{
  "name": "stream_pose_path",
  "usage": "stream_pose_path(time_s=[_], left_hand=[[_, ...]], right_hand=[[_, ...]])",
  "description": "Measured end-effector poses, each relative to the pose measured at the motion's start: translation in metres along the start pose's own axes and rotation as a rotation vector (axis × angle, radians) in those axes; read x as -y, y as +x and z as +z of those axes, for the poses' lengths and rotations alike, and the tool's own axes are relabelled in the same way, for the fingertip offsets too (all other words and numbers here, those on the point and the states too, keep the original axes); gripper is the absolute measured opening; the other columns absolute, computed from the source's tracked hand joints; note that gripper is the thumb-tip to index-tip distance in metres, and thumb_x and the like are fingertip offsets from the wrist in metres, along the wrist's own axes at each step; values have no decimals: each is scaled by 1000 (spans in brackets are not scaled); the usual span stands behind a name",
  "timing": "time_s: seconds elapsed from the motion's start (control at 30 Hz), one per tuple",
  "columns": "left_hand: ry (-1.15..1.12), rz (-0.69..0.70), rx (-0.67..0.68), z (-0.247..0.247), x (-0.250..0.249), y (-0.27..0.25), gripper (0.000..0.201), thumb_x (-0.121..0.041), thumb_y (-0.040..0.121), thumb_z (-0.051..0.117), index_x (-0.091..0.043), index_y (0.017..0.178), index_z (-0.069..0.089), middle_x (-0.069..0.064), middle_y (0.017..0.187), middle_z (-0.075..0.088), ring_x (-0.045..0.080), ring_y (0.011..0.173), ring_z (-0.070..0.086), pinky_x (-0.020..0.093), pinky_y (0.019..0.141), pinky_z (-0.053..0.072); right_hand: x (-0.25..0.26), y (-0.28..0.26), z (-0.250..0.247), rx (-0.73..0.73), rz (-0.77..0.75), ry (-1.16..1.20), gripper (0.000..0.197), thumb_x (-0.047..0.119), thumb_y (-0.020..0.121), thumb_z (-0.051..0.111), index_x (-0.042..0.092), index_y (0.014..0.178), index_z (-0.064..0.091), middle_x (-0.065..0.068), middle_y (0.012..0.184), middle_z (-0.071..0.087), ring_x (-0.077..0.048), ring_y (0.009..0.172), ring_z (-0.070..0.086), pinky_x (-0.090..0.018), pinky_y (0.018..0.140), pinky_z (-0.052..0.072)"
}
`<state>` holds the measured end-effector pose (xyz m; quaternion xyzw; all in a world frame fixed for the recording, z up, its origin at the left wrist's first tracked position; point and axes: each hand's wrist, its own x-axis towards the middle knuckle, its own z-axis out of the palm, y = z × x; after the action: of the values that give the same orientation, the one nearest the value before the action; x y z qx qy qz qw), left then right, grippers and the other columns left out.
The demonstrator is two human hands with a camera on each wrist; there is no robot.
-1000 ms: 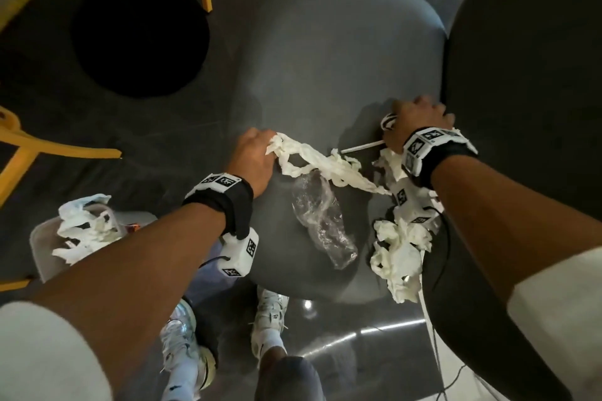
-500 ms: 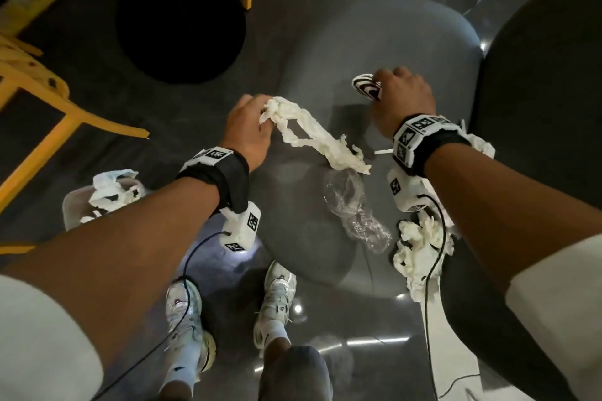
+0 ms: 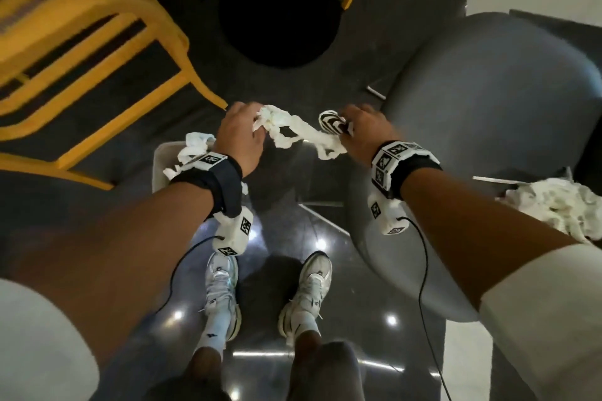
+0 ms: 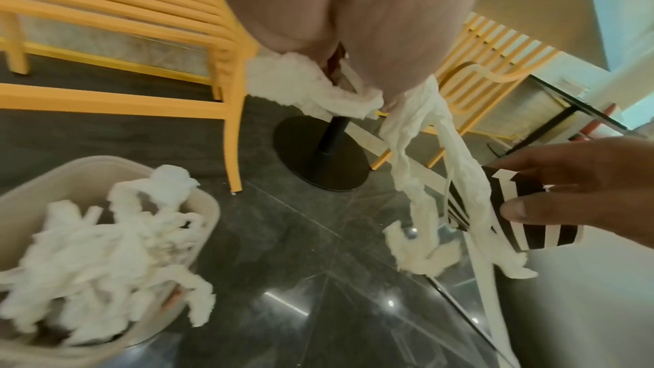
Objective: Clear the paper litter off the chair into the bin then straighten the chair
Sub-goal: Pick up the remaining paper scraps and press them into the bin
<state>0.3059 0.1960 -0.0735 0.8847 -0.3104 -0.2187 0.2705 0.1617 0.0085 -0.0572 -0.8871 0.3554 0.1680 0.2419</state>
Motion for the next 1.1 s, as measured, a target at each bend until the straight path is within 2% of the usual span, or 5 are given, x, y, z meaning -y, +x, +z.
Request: stream_pose_path(time_s=[0.3,0.47,0.8,0.93,1.1], left_hand=[[69,-282,67,-53,153,-31,36,-15,92,57,-12,128,55,15,129,54,32,121,51,35,101,38],[21,-480,138,-34,241,-32,36,-20,93,55,-13,129,52,13,132,55,34,122,53,40,99,42],[-138,-659,195,74,332,-24,41,-26,93,59,-10,129,50,11,124,63,32,113,60,39,97,49],[-210,-644,168,78,337,-32,50,-23,90,62,-8,136,46,8,131,57,27,120,56,36,102,45],[-272,-678,186,48,319,-23,69,-15,86,67,-11,145,31,10,143,49,29,131,48,34,107,39]], right_hand=[[170,34,131,223,-58,143,37,32,88,57,24,125,58,-7,117,68,-30,109,63,-35,93,51],[220,61,211,266,-41,123,41,43,93,49,20,128,49,-12,116,67,-36,104,65,-45,91,54],[213,105,359,353,-159,-286,30,30,96,50,25,126,50,-9,125,61,-33,110,62,-47,91,54],[209,102,366,379,-185,-145,48,32,92,60,15,134,45,-14,136,53,-34,123,54,-43,102,46],[204,98,323,264,-173,-43,46,38,88,51,27,132,42,-5,129,58,-32,113,60,-46,96,51]])
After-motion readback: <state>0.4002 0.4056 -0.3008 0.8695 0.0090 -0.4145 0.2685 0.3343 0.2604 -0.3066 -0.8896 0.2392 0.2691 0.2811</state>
